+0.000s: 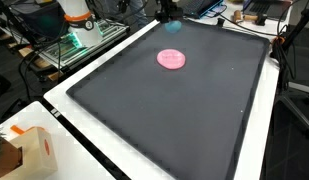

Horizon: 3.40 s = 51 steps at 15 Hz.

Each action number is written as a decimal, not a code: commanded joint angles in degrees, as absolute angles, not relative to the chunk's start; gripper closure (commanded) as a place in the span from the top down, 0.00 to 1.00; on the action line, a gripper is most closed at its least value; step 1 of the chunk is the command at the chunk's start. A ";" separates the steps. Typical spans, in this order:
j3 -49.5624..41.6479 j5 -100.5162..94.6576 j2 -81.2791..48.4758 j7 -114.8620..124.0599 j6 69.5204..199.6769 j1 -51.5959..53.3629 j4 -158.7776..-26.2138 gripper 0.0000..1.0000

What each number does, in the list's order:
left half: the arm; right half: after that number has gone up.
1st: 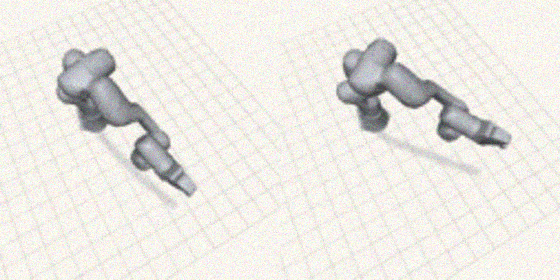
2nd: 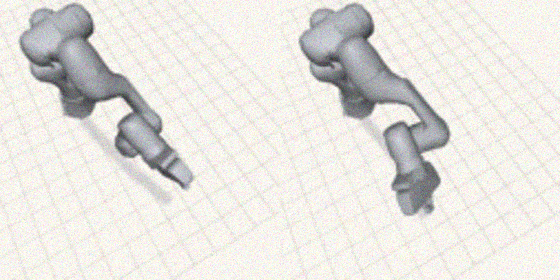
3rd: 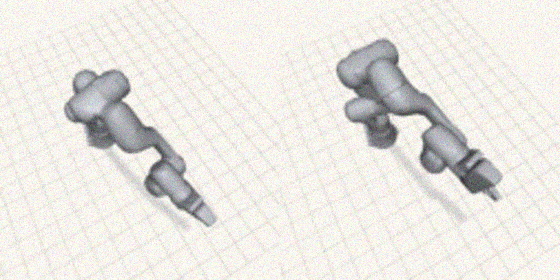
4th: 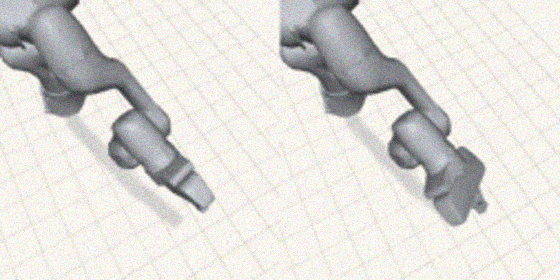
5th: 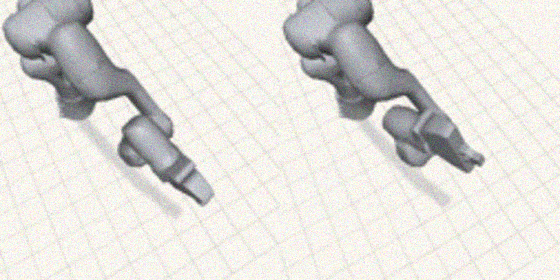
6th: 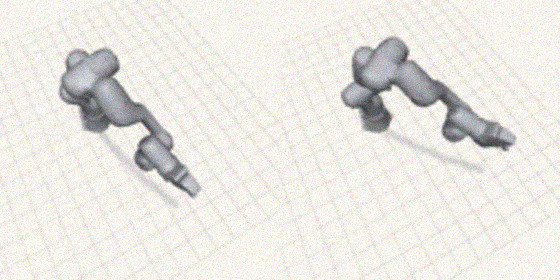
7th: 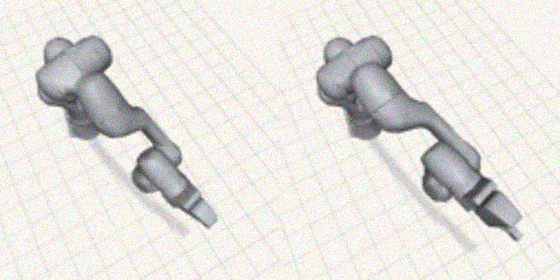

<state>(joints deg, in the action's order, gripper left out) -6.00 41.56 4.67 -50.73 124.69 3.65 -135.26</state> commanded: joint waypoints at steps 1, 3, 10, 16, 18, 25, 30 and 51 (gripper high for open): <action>-5.82 45.89 0.45 -57.30 122.29 1.00 -135.06 0.29; -5.45 46.57 -1.96 -58.92 121.71 -0.16 -134.80 0.29; -4.05 49.32 -7.62 -62.41 121.76 -2.52 -134.04 0.29; -3.59 52.45 -10.25 -64.68 121.42 -4.38 -132.92 0.29; -3.65 53.55 -10.91 -65.26 121.22 -4.99 -132.40 0.29; -3.59 56.21 -14.01 -65.48 121.56 -6.04 -130.95 0.29; -3.85 55.27 -16.24 -64.36 123.25 -6.09 -130.62 0.29; -4.02 52.53 -18.04 -60.79 125.13 -6.21 -130.02 0.29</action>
<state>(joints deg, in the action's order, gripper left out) -3.57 54.39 -15.86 -61.09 121.82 -5.87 -129.89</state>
